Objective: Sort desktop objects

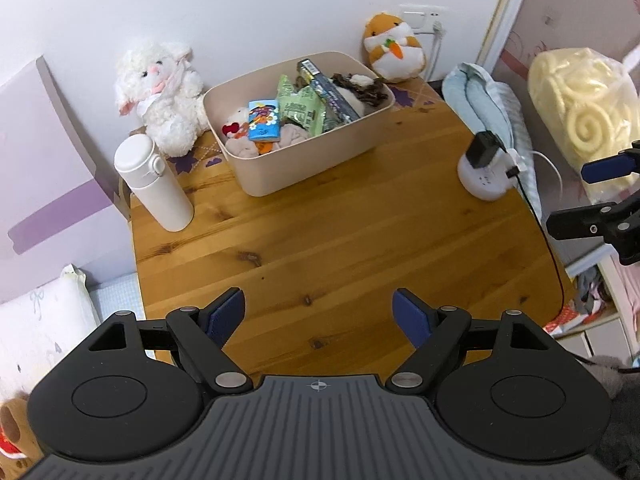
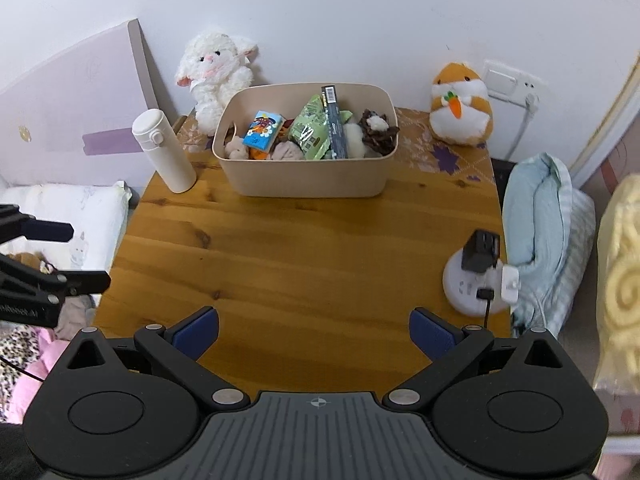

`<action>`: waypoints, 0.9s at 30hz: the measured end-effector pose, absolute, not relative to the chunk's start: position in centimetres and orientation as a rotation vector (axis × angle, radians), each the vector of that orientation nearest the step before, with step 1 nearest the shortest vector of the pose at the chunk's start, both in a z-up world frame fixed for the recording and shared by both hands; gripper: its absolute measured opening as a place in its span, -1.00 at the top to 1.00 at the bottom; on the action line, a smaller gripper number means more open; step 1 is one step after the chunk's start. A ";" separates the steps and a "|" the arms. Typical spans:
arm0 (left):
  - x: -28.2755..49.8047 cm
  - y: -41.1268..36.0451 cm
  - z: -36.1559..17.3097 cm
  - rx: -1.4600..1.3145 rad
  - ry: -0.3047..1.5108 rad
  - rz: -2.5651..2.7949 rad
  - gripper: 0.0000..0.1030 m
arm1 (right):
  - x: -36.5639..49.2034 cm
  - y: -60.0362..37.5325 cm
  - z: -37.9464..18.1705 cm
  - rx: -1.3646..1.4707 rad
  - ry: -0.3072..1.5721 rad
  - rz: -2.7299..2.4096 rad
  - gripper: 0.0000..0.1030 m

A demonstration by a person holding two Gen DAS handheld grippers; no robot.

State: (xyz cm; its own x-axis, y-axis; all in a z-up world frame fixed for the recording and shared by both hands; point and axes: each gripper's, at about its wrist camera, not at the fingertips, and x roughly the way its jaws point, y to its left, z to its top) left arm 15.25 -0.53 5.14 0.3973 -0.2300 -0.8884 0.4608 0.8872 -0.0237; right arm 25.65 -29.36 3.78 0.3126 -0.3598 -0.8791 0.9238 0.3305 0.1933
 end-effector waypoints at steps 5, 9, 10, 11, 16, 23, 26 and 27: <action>13.7 -1.0 6.3 0.263 1.059 -0.473 -0.60 | 25.3 -27.8 4.4 0.838 0.842 -0.973 -1.00; 12.8 -1.1 6.9 0.274 1.053 -0.481 -0.60 | 25.2 -26.7 4.9 0.842 0.841 -0.973 -1.00; 12.7 -1.1 6.9 0.271 1.056 -0.486 -0.60 | 25.2 -26.4 5.0 0.840 0.842 -0.973 -1.00; 12.5 -1.0 7.0 0.266 1.058 -0.491 -0.60 | 25.2 -26.2 5.1 0.839 0.844 -0.972 -1.00; 12.3 -0.7 7.1 0.259 1.059 -0.495 -0.60 | 24.9 -25.6 5.2 0.838 0.852 -0.978 -1.00; 11.9 -0.3 7.3 0.228 1.059 -0.513 -0.60 | 24.6 -25.1 5.3 0.832 0.854 -0.992 -1.00; 11.8 -0.1 7.4 0.213 1.051 -0.511 -0.60 | 24.4 -24.9 5.4 0.825 0.859 -1.001 -1.00; 11.7 -0.2 7.5 0.210 1.054 -0.511 -0.60 | 24.4 -24.9 5.4 0.823 0.861 -1.005 -1.00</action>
State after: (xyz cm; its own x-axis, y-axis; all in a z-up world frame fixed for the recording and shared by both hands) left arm 11.71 -0.20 7.45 0.3916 -0.3005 -0.8697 0.4968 0.8646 -0.0751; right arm 24.36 -24.87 5.38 0.2883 -0.3565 -0.8887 0.9329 0.3140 0.1766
